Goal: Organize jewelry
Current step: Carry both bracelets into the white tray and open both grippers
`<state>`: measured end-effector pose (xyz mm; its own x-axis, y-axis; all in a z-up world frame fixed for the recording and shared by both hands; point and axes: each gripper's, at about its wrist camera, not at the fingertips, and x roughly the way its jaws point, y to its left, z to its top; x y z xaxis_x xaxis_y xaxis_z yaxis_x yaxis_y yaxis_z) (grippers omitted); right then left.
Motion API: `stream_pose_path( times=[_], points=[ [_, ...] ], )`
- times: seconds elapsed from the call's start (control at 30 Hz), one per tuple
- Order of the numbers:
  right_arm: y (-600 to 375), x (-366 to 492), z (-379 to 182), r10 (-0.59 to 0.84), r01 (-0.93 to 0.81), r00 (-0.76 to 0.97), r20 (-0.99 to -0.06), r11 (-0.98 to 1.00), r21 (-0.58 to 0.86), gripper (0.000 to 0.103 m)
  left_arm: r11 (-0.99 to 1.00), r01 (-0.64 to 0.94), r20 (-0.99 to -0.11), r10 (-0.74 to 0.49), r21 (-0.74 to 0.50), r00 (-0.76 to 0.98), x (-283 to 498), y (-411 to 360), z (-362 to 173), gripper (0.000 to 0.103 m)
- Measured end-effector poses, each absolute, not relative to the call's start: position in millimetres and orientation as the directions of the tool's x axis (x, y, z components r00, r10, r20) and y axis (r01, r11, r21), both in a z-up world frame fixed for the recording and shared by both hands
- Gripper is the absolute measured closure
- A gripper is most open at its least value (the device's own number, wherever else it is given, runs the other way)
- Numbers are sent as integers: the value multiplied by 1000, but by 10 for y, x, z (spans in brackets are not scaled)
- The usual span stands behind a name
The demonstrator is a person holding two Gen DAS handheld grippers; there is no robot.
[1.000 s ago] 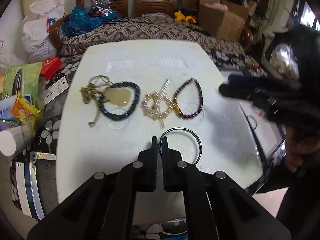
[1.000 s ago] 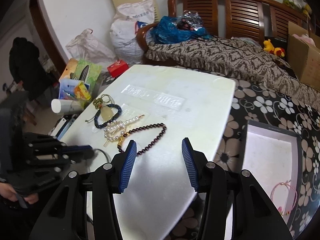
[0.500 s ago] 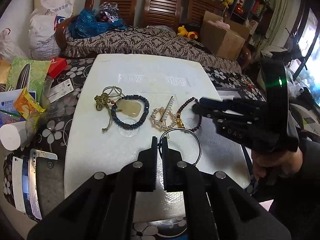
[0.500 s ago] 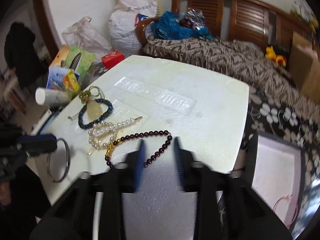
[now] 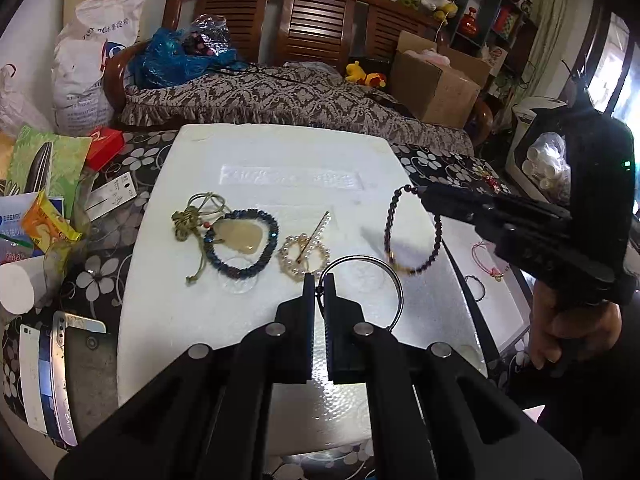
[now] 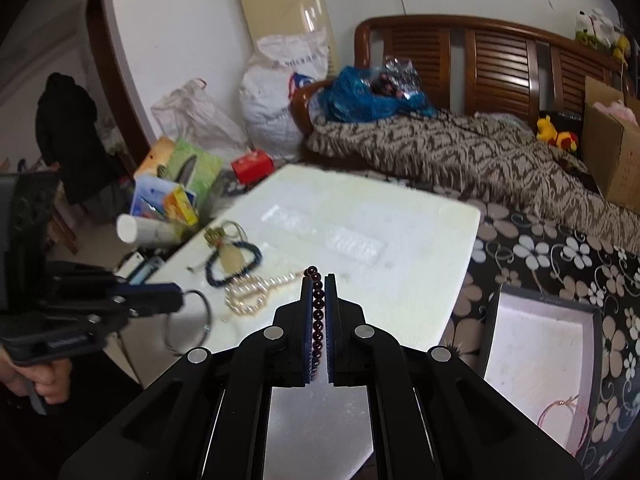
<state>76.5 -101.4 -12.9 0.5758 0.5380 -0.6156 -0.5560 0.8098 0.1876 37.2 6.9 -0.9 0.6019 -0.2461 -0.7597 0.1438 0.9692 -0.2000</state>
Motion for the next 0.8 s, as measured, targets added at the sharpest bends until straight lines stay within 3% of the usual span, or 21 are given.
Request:
stream_pose_path(
  times=[0.37, 0.8],
  points=[
    [-1322, 648, 195, 547, -531, 632, -549, 822, 207, 97, 960, 190, -745, -280, -207, 606, 425, -115, 97, 99],
    [-2290, 520, 109, 413, -359, 711, -569, 909, 211, 97, 904, 381, -744, -388, -193, 543, 633, -1115, 111, 99]
  ],
)
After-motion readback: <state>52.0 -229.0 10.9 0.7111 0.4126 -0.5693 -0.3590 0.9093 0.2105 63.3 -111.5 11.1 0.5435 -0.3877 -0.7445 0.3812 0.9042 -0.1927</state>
